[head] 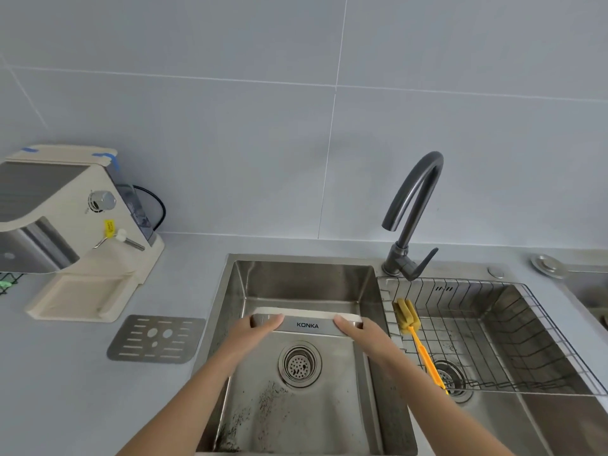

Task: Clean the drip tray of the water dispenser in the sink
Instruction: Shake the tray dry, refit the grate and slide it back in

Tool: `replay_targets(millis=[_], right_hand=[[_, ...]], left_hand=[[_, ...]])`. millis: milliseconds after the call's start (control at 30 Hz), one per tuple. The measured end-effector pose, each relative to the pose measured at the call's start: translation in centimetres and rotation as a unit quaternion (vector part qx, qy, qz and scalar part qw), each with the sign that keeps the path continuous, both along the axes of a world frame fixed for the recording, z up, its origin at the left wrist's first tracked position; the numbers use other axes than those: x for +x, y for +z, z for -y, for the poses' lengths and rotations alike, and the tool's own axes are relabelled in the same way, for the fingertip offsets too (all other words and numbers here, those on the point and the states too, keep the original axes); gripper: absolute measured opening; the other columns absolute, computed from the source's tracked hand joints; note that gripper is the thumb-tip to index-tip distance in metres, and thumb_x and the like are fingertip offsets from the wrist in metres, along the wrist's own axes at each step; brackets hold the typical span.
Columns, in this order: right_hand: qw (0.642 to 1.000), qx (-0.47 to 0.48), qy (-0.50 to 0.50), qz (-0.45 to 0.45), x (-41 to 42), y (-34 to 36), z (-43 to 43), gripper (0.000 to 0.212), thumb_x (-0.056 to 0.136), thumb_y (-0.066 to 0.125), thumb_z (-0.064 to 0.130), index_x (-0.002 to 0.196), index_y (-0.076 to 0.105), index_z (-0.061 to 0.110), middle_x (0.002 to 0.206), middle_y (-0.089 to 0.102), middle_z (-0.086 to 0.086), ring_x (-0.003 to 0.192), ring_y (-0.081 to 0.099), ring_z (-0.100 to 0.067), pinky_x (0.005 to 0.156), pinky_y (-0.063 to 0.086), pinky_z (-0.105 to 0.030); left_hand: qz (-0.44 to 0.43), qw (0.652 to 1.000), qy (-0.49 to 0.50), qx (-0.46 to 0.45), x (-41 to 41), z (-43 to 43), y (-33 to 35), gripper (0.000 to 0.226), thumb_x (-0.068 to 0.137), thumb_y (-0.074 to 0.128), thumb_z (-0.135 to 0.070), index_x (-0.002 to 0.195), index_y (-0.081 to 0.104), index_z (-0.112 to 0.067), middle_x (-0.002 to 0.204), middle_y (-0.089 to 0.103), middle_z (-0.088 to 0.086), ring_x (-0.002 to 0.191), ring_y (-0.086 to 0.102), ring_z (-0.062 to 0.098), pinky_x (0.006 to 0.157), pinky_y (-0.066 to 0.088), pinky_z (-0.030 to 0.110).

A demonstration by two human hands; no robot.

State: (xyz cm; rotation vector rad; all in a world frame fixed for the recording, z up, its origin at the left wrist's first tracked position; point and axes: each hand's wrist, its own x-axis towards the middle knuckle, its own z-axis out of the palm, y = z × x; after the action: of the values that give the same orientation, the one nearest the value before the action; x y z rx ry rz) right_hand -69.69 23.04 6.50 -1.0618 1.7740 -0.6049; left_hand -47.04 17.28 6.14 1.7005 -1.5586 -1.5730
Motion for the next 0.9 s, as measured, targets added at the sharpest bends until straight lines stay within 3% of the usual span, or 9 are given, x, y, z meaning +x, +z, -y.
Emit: replay_targets(millis=[67, 133, 233, 333, 433, 533, 700, 767, 900], right_hand=[[1.000, -0.015, 0.009, -0.003, 0.0, 0.9, 0.4, 0.059, 0.078, 0.056, 0.058, 0.111, 0.058, 0.010, 0.110, 0.064, -0.014, 0.102, 0.060, -0.024, 0.085, 0.047, -0.030], [0.999, -0.030, 0.026, 0.014, 0.2, 1.7, 0.6, 0.048, 0.077, 0.063, 0.050, 0.114, 0.056, 0.019, 0.102, 0.065, 0.005, 0.094, 0.059, -0.009, 0.079, 0.047, -0.021], [0.997, -0.055, 0.048, 0.021, 0.7, 2.6, 0.4, 0.023, 0.077, 0.070, 0.032, 0.096, 0.057, 0.032, 0.088, 0.060, 0.017, 0.083, 0.056, 0.000, 0.065, 0.041, -0.012], [0.995, -0.080, 0.057, 0.009, 1.8, 3.5, -0.1, 0.032, 0.070, 0.075, 0.022, 0.088, 0.052, 0.034, 0.087, 0.059, 0.014, 0.082, 0.056, -0.002, 0.061, 0.041, -0.011], [0.993, -0.103, 0.057, -0.014, 3.6, 4.4, -0.7, 0.047, 0.064, 0.077, 0.018, 0.102, 0.051, 0.027, 0.096, 0.060, 0.009, 0.092, 0.057, -0.007, 0.075, 0.048, -0.019], [0.992, -0.120, 0.045, -0.018, 5.9, 4.9, -1.8, 0.057, 0.068, 0.077, 0.022, 0.116, 0.047, 0.017, 0.107, 0.061, 0.003, 0.100, 0.058, -0.016, 0.085, 0.049, -0.029], [0.985, -0.170, -0.003, -0.014, 10.9, 4.9, -4.5, 0.040, 0.090, 0.053, 0.028, 0.126, 0.044, 0.013, 0.114, 0.063, -0.004, 0.106, 0.059, -0.023, 0.093, 0.048, -0.038], [0.984, -0.178, -0.018, -0.017, 13.0, 4.6, -5.6, 0.034, 0.094, 0.043, 0.026, 0.126, 0.044, 0.012, 0.112, 0.062, -0.008, 0.102, 0.058, -0.025, 0.086, 0.047, -0.038], [0.981, -0.188, -0.039, 0.010, 17.2, 4.1, -7.8, 0.022, 0.094, 0.039, 0.019, 0.114, 0.050, 0.015, 0.096, 0.060, -0.004, 0.086, 0.055, -0.021, 0.065, 0.044, -0.028]], left_hand=[[-0.008, 0.999, -0.004, -0.042, 0.5, 0.9, 0.5, 0.063, 0.071, 0.063, -0.058, 0.125, 0.046, -0.031, 0.114, 0.050, -0.017, 0.123, 0.045, 0.016, 0.097, 0.036, 0.031], [-0.007, 0.997, -0.014, -0.071, 1.0, 1.5, 0.9, 0.069, 0.073, 0.067, -0.048, 0.133, 0.038, -0.028, 0.123, 0.046, -0.014, 0.127, 0.040, 0.016, 0.102, 0.035, 0.034], [-0.012, 0.993, -0.044, -0.108, 2.0, 1.6, 1.6, 0.084, 0.072, 0.073, -0.036, 0.141, 0.028, -0.023, 0.132, 0.044, -0.008, 0.129, 0.038, 0.018, 0.103, 0.036, 0.035], [-0.009, 0.988, -0.059, -0.142, 3.3, 0.9, 2.1, 0.098, 0.065, 0.079, -0.029, 0.143, 0.020, -0.024, 0.130, 0.048, -0.002, 0.122, 0.043, 0.019, 0.102, 0.041, 0.042], [-0.025, 0.983, -0.064, -0.170, 4.9, -0.2, 2.4, 0.104, 0.060, 0.083, -0.022, 0.143, 0.020, -0.028, 0.120, 0.051, -0.009, 0.115, 0.046, 0.015, 0.095, 0.045, 0.034], [-0.045, 0.980, -0.061, -0.184, 7.1, -1.7, 2.7, 0.097, 0.060, 0.083, -0.020, 0.138, 0.025, -0.031, 0.116, 0.051, -0.013, 0.113, 0.048, 0.014, 0.087, 0.046, 0.026], [-0.095, 0.986, 0.009, -0.135, 11.1, -5.0, 3.2, 0.070, 0.083, 0.061, -0.033, 0.142, 0.025, -0.022, 0.130, 0.050, 0.004, 0.117, 0.050, 0.022, 0.096, 0.047, 0.044], [-0.080, 0.986, 0.048, -0.140, 12.6, -6.4, 3.5, 0.057, 0.091, 0.045, -0.039, 0.142, 0.026, -0.022, 0.134, 0.048, 0.006, 0.120, 0.047, 0.022, 0.100, 0.042, 0.038], [-0.057, 0.981, 0.086, -0.161, 16.0, -9.1, 4.3, 0.045, 0.096, 0.035, -0.030, 0.139, 0.033, -0.018, 0.122, 0.050, 0.002, 0.111, 0.048, 0.017, 0.083, 0.037, 0.026]])
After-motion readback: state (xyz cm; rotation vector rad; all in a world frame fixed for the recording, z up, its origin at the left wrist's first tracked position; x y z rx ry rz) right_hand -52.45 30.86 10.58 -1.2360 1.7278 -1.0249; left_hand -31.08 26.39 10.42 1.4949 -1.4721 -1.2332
